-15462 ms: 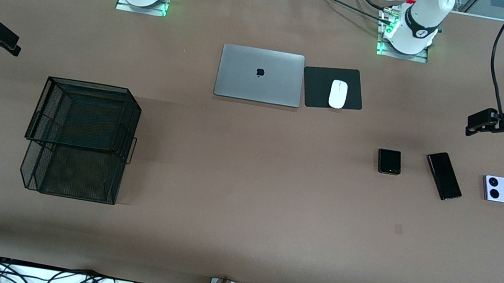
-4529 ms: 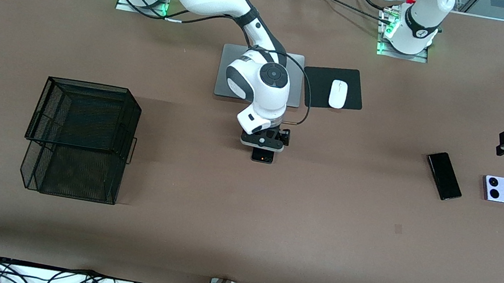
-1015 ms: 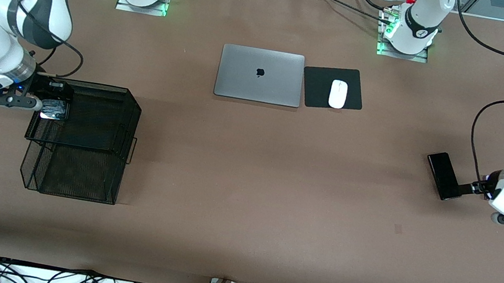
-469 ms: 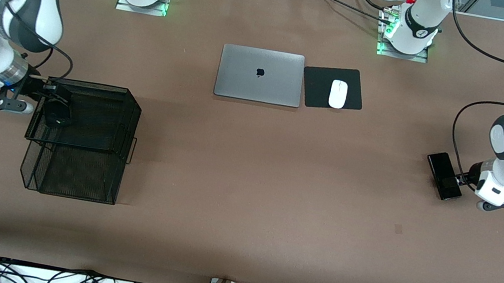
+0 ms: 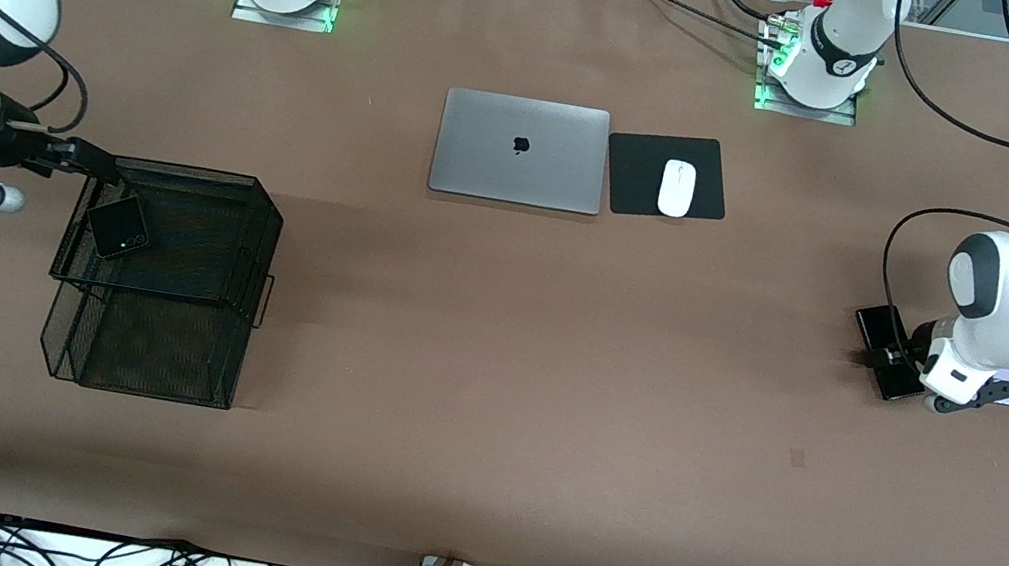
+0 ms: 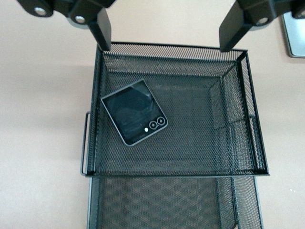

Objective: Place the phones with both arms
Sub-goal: 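Grasp the black bar phone with the left gripper while the right withdraws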

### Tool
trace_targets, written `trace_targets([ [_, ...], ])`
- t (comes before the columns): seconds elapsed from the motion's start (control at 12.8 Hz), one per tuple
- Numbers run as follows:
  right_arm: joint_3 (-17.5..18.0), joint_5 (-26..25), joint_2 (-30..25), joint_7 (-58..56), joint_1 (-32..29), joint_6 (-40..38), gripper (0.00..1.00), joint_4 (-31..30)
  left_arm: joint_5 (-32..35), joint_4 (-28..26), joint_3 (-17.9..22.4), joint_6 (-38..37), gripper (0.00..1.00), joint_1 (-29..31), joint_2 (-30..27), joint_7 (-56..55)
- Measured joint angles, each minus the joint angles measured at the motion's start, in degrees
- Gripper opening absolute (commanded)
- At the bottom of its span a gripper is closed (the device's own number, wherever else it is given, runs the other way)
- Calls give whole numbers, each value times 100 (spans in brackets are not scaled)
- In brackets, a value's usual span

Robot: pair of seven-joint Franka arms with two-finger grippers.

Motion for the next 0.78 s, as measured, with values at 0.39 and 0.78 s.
trace_targets([
  [0.39, -99, 0, -21, 0, -2, -140, 100, 12, -2, 8, -36, -1, 27, 0, -6, 2],
  [0.78, -220, -38, -230, 0, -3, -653, 100, 354, -2, 667, -151, -1082, 22, -18, -55, 270],
])
